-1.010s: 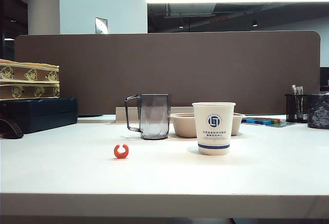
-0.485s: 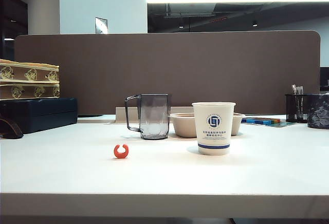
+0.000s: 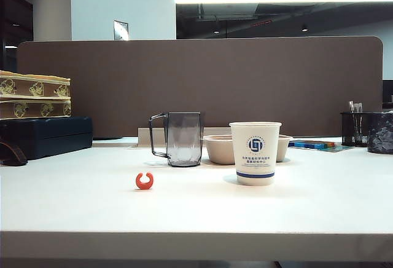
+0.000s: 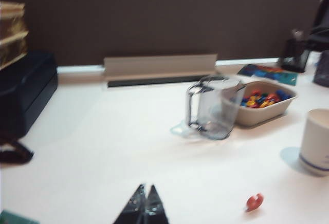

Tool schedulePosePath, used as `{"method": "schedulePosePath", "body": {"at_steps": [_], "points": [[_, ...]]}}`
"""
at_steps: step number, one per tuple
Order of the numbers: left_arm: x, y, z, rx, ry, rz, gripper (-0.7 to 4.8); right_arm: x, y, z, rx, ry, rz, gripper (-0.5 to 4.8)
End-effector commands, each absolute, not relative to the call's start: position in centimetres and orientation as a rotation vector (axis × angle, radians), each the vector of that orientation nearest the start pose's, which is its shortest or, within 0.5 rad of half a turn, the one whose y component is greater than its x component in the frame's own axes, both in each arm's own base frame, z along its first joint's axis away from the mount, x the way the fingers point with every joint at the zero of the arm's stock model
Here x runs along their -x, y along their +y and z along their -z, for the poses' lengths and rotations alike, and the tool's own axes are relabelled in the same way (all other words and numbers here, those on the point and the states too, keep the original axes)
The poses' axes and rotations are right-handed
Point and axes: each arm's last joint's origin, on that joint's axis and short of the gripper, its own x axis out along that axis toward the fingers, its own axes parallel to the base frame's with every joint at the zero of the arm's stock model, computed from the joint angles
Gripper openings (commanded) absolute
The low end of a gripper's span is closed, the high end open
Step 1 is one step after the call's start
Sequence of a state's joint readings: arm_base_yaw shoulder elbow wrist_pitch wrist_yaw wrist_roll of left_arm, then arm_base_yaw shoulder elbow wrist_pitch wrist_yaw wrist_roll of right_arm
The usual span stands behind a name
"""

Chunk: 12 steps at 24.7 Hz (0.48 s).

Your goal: Pick up the letter "c" and put it in the paper cup.

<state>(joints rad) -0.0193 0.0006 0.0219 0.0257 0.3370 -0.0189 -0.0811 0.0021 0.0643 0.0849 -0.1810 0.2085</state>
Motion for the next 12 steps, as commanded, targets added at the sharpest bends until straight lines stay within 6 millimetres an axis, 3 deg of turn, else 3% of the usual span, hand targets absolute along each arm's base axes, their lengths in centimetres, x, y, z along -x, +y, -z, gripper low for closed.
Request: {"method": "schedulePosePath", "body": {"at_steps": [1, 5, 8, 12], "points": [[-9.3, -1.2, -18.3, 0.021, -0.078, 0.373, -0.01, -8.9, -0.2, -20.4, -0.190, -0.155, -0.123, 0.61], [-8.9, -1.2, -19.8, 0.016, -0.118, 0.384, 0.04, -8.2, -0.1, -22.2, -0.190, -0.153, -0.123, 0.63], [-8.9, -1.2, -20.5, 0.017, -0.112, 0.385, 0.59, -8.2, 0.1, -22.8, -0.185, -0.129, -0.190, 0.64], [-9.5, -1.3, -21.9, 0.006, -0.082, 0.398, 0.59, -8.8, 0.1, -23.3, -0.186, -0.078, -0.225, 0.64]]}}
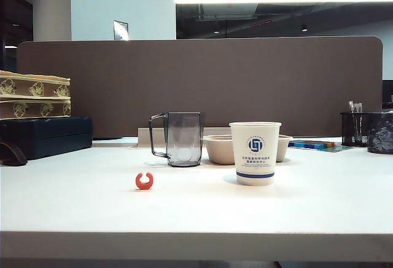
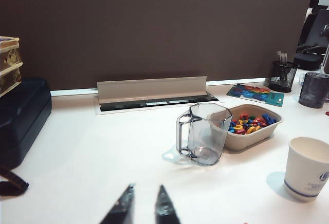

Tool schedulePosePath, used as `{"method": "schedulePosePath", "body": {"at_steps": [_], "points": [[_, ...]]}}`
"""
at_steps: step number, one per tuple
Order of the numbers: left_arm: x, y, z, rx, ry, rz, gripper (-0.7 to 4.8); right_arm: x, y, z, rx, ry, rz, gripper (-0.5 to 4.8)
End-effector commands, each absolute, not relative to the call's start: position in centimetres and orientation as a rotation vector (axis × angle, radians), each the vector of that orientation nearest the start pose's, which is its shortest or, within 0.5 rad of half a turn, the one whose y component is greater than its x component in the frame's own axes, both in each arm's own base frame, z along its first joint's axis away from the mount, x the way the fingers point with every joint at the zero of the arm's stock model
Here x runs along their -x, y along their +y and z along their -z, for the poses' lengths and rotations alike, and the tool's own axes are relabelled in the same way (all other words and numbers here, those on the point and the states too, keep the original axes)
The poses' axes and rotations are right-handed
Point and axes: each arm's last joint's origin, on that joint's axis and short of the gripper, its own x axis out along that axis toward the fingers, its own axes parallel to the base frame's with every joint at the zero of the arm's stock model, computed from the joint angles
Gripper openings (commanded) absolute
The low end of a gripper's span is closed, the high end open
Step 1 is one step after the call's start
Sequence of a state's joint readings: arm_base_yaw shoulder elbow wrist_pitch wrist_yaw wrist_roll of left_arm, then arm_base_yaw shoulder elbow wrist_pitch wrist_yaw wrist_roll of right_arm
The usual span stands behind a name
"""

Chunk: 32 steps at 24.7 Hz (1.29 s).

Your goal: Pick up the letter "c" and put it in the paper cup.

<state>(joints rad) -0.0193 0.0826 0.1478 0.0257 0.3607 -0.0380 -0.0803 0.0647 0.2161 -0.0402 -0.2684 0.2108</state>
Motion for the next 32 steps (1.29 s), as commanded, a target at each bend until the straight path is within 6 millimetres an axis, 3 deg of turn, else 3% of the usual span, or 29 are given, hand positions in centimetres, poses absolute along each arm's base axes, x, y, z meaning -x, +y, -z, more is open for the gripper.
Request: {"method": "schedulePosePath", "body": {"at_steps": [1, 12, 20, 23, 26, 32], "points": [[-9.7, -1.3, -22.1, -0.009, -0.072, 0.412, 0.59, -8.9, 0.2, -23.3, -0.179, -0.073, -0.226, 0.64], [-13.4, -3.6, -21.5, -0.165, 0.121, 0.678, 0.59, -10.1, 0.4, -22.4, -0.110, 0.042, -0.282, 0.64], [-16.3, -5.1, -21.2, -0.387, 0.179, 0.764, 0.59, -12.2, 0.6, -23.6, -0.127, 0.144, -0.301, 0.68], [-17.7, -5.4, -21.1, -0.421, 0.216, 0.781, 0.62, -13.8, 0.7, -23.8, -0.144, 0.217, -0.343, 0.70], [-18.7, -5.7, -20.7, -0.415, 0.256, 0.790, 0.62, -15.2, 0.7, -23.9, -0.151, 0.239, -0.368, 1.19], [-21.5, -8.1, -19.6, -0.429, 0.337, 0.903, 0.62, -17.8, 1.0, -24.5, -0.146, 0.175, -0.509, 1.19]]}}
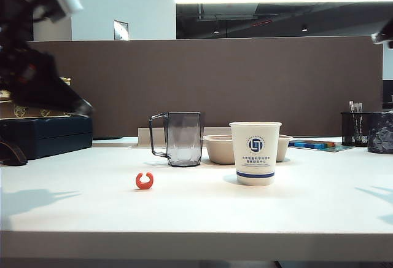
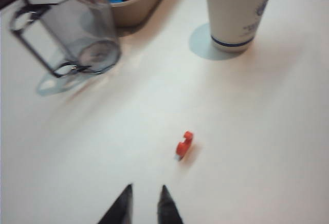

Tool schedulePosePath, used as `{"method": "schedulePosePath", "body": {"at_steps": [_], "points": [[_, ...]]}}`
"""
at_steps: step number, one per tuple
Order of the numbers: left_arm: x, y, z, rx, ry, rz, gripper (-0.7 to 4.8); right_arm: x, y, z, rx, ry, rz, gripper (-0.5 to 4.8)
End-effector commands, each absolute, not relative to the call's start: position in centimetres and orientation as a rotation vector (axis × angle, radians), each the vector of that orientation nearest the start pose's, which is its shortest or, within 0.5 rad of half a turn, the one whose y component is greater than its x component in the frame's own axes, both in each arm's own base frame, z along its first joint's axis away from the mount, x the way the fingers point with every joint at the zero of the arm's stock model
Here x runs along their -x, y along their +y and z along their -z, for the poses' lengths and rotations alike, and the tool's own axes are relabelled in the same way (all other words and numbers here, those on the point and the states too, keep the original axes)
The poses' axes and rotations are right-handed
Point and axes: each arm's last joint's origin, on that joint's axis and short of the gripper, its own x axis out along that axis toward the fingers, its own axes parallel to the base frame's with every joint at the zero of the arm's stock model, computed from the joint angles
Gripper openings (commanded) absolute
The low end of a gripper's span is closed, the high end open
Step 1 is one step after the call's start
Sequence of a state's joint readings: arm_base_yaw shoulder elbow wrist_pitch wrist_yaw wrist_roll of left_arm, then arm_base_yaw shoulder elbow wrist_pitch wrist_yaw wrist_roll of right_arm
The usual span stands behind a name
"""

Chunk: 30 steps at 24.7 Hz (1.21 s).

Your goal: Pick up the letter "c" and put it in the paper cup.

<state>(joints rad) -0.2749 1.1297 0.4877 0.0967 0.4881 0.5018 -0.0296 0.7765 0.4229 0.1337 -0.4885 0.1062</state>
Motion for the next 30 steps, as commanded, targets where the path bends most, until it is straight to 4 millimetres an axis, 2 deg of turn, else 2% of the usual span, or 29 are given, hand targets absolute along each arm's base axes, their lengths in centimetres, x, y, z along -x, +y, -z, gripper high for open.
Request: {"method": "schedulePosePath", "body": {"at_steps": [1, 9, 11, 13, 21, 30], "points": [[-22.1, -8.7, -19.4, -0.431, 0.351, 0.917, 0.62, -18.0, 1.0, -24.6, -0.144, 0.164, -0.513, 1.19], [-24.9, -9.8, -17.3, -0.416, 0.461, 0.944, 0.67, -18.5, 2.1, -23.9, -0.170, 0.220, -0.545, 1.23], [-24.9, -9.8, -17.1, -0.413, 0.471, 0.948, 0.83, -18.7, 2.1, -23.7, -0.173, 0.232, -0.543, 1.44], [-25.0, -9.8, -17.1, -0.414, 0.467, 0.949, 1.30, -18.9, 2.0, -23.6, -0.177, 0.245, -0.541, 1.54], [-25.5, -10.2, -16.4, -0.404, 0.483, 0.980, 1.30, -19.9, 2.1, -23.2, -0.184, 0.278, -0.539, 1.54], [-26.3, -12.9, -15.1, -0.469, 0.510, 1.062, 1.30, -20.6, 2.1, -24.2, -0.181, 0.264, -0.541, 1.54]]}}
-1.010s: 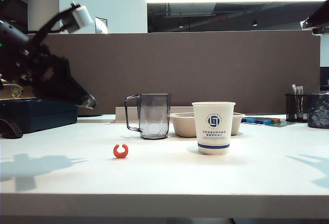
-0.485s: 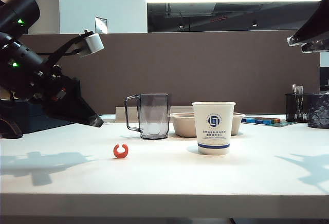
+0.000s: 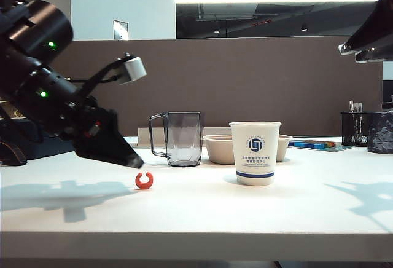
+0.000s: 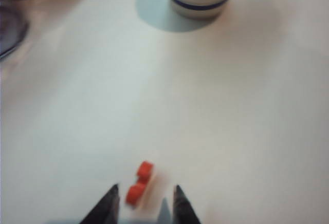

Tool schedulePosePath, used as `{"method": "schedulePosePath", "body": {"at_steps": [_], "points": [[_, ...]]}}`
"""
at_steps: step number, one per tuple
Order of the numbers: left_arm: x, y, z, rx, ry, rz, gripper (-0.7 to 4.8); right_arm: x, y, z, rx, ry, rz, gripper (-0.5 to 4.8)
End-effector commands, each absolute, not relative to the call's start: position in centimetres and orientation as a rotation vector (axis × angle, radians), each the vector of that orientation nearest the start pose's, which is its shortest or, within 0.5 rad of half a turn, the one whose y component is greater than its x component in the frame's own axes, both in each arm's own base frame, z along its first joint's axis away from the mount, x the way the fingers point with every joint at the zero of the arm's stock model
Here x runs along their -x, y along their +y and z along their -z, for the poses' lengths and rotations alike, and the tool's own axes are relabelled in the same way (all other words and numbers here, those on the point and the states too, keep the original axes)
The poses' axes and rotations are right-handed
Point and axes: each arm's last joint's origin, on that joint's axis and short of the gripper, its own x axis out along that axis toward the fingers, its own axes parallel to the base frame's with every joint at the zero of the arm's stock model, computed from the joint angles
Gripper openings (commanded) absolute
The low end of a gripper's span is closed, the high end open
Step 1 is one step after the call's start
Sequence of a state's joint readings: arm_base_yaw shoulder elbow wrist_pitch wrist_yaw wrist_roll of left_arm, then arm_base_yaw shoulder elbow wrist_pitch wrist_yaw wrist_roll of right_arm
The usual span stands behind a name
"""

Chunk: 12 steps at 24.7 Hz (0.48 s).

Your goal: Pick up the letter "c" and put it in the paper cup.

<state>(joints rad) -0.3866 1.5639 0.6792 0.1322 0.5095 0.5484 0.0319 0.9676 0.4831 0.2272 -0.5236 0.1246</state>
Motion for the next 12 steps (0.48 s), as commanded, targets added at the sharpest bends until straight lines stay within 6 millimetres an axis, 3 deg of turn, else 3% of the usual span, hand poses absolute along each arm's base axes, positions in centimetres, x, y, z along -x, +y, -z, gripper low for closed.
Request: {"method": "schedulePosePath", "body": {"at_steps": [1, 12], "points": [[-26.31, -13.22, -14.91, -0.484, 0.522, 1.052, 1.30, -20.61, 2.13, -24.28, -0.180, 0.260, -0.542, 1.54], [-26.46, -13.09, -14.80, -0.556, 0.518, 1.004, 1.30, -20.57, 2.33, -24.17, -0.181, 0.273, -0.551, 1.54]]}}
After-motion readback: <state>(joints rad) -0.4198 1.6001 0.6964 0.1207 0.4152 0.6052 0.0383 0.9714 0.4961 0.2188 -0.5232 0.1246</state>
